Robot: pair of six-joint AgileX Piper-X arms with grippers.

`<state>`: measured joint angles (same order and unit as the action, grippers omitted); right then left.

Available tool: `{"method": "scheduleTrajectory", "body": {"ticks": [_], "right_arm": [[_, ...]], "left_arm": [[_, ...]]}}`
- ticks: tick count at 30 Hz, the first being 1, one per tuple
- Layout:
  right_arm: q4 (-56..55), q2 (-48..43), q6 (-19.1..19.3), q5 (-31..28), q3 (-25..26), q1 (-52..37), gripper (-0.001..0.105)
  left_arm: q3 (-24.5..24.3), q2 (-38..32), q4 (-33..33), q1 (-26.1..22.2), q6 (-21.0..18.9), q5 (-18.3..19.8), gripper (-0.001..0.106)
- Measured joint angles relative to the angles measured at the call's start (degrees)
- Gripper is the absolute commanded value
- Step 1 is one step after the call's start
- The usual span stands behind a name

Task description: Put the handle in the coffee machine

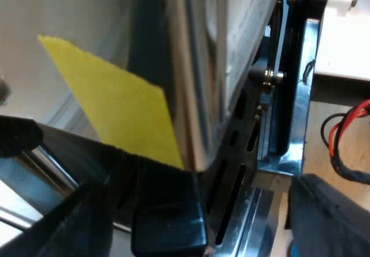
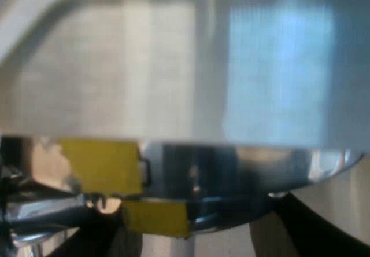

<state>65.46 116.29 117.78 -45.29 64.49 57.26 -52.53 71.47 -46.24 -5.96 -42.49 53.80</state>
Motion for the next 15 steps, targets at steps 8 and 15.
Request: {"method": "scheduleTrajectory", "body": {"ticks": [8,15], "right_arm": [[0.72,0.00,0.01,0.00,-0.04,0.00,0.045],[0.72,0.00,0.09,0.00,-0.11,0.00,0.045]], "left_arm": [[-0.47,-1.27,-0.19,-6.65,0.00,4.28,0.066],[-4.47,-1.27,0.05,-11.37,-2.15,8.59,0.034]]}}
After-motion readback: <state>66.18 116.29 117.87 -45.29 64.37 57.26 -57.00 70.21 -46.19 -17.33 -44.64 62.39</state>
